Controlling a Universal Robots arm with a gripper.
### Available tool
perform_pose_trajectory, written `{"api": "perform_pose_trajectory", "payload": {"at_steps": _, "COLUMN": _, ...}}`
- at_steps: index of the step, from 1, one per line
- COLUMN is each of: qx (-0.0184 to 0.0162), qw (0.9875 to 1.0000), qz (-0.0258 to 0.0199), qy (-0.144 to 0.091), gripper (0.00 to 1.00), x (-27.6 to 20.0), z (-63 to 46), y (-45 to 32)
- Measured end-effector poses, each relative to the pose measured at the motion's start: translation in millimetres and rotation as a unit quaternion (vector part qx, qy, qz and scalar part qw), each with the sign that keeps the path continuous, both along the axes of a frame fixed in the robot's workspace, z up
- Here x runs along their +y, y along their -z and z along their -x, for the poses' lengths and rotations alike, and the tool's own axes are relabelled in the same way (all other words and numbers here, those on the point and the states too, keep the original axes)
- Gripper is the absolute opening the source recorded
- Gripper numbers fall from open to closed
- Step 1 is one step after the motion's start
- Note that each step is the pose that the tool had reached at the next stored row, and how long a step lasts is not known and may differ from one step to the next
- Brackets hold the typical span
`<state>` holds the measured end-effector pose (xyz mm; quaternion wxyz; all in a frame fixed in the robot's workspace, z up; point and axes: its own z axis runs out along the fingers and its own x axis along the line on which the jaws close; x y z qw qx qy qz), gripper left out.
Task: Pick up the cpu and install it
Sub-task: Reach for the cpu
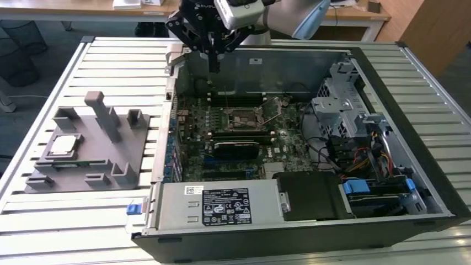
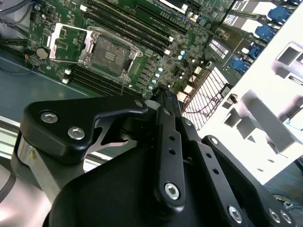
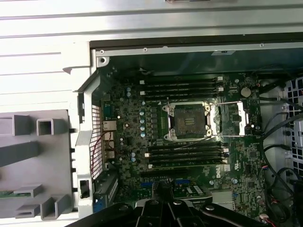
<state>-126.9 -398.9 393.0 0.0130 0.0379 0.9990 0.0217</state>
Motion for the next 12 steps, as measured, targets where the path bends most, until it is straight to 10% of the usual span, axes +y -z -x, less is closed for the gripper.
{"api": "perform_pose_trajectory", "payload": {"at_steps": 12, "qx": 0.0008, "qw": 1.0000, "qz": 0.0000, "qy": 0.000, "gripper": 0.11, "x": 0.0, "z": 4.4, "y": 1.1}}
